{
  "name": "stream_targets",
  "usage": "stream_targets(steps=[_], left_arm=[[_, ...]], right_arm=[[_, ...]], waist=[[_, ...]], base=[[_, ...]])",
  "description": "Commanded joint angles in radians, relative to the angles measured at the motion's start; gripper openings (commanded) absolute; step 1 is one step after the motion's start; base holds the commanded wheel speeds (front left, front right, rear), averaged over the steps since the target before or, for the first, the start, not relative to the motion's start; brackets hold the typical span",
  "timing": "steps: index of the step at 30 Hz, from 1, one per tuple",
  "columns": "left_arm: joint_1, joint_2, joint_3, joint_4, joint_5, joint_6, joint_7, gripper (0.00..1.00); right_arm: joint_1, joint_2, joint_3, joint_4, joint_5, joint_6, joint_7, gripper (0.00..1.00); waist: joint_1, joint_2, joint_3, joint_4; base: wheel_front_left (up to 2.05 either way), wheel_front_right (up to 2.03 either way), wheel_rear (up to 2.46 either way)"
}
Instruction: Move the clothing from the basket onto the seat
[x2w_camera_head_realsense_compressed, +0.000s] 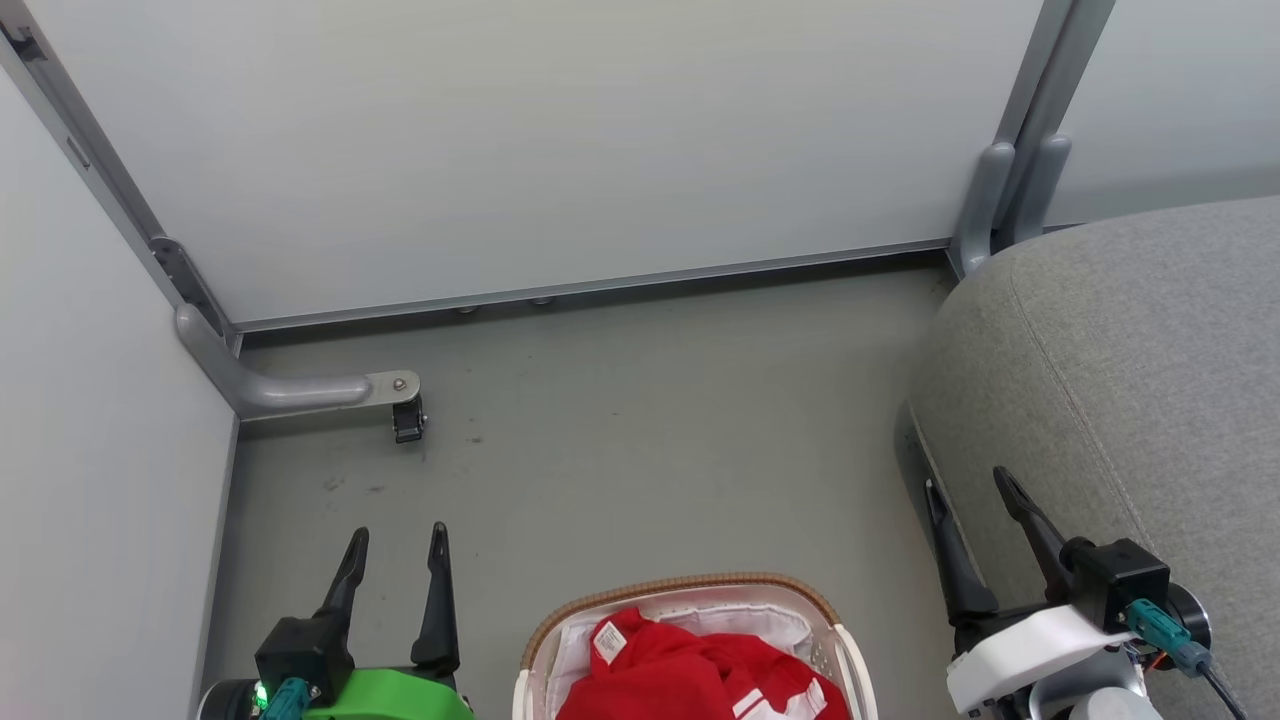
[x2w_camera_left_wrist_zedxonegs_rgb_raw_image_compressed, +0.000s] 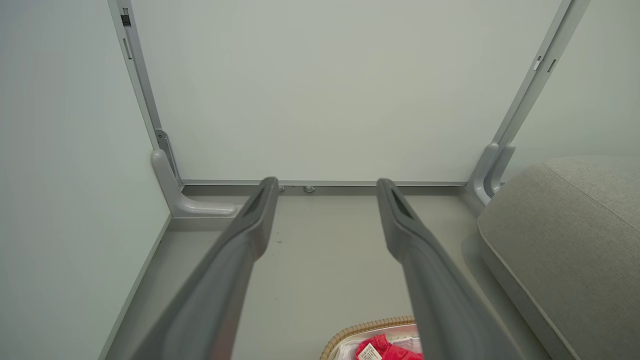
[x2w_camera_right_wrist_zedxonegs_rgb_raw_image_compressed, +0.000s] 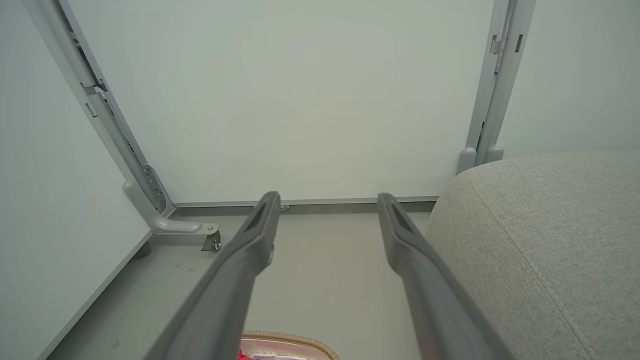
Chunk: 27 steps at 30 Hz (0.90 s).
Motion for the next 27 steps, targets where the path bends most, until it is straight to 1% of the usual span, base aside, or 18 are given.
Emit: stream_targets(steps=[1, 14, 20, 27], left_arm=[[0.005, 0.006, 0.001, 0.001, 0.0, 0.0, 0.0, 1.0], [0.002, 0.006, -0.006, 0.006, 0.006, -0.005, 0.0, 1.0], [-0.023, 0.006, -0.051, 0.023, 0.029, -0.017, 0.0, 1.0], [-0.114, 0.006, -0.144, 0.066, 0.084, -0.039, 0.0, 1.0]], right_arm=[[0.011, -0.006, -0.002, 0.001, 0.003, 0.0, -0.002, 1.0], [0.006, -0.006, -0.004, -0.001, 0.005, 0.0, -0.002, 1.0], [-0.006, -0.006, -0.008, -0.006, 0.002, 0.0, -0.002, 1.0], [-0.054, -0.006, -0.032, -0.022, -0.008, 0.0, -0.002, 1.0]], waist=[[0.0, -0.0001, 0.0, 0.0], [0.0, -0.0001, 0.004, -0.003], [0.0, -0.0001, 0.023, -0.011], [0.0, -0.0001, 0.111, -0.032]], base=[[0.0, 0.0, 0.0], [0.0, 0.0, 0.0], [0.0, 0.0, 0.0], [0.0, 0.0, 0.0]])
